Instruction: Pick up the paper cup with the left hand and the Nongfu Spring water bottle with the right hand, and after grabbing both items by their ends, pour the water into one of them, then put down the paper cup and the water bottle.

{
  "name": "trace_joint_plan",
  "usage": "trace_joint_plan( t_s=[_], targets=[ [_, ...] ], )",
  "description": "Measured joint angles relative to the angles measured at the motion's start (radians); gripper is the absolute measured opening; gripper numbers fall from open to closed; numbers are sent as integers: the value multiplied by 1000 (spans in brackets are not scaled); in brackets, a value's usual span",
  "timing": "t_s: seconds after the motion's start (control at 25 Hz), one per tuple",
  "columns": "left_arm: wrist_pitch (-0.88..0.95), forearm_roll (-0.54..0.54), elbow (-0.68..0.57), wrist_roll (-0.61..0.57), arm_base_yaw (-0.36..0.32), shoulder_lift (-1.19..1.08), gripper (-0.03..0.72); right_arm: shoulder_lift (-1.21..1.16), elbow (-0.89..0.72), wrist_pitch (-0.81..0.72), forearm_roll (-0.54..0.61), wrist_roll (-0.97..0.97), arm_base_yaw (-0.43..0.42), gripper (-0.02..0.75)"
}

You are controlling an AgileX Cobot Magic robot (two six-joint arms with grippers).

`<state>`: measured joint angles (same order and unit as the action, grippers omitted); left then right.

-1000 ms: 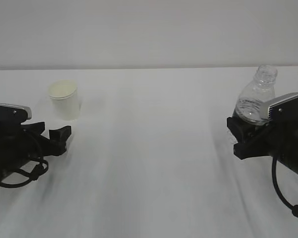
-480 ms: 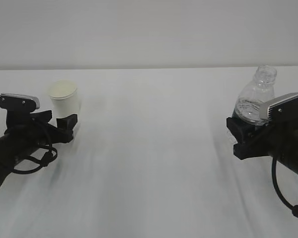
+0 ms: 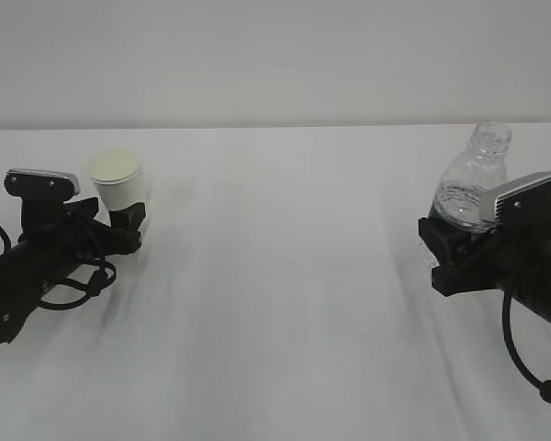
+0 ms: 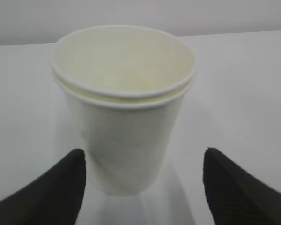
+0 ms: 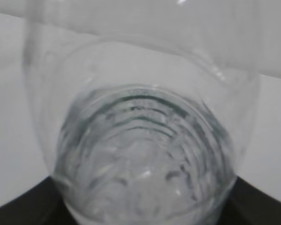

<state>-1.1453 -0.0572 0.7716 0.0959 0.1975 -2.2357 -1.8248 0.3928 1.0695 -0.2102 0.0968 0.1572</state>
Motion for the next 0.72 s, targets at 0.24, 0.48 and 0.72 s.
trace_joint_plan(
  t_s=[0.24, 0.48, 0.72],
  targets=[
    [30, 23, 31, 0, 0, -7, 560, 0, 0, 0, 0, 0, 0, 456],
    [64, 32, 84, 0, 0, -39, 560, 2, 0, 0, 0, 0, 0, 456],
    [104, 34, 137, 0, 0, -57, 560, 2, 0, 0, 0, 0, 0, 456]
  ],
)
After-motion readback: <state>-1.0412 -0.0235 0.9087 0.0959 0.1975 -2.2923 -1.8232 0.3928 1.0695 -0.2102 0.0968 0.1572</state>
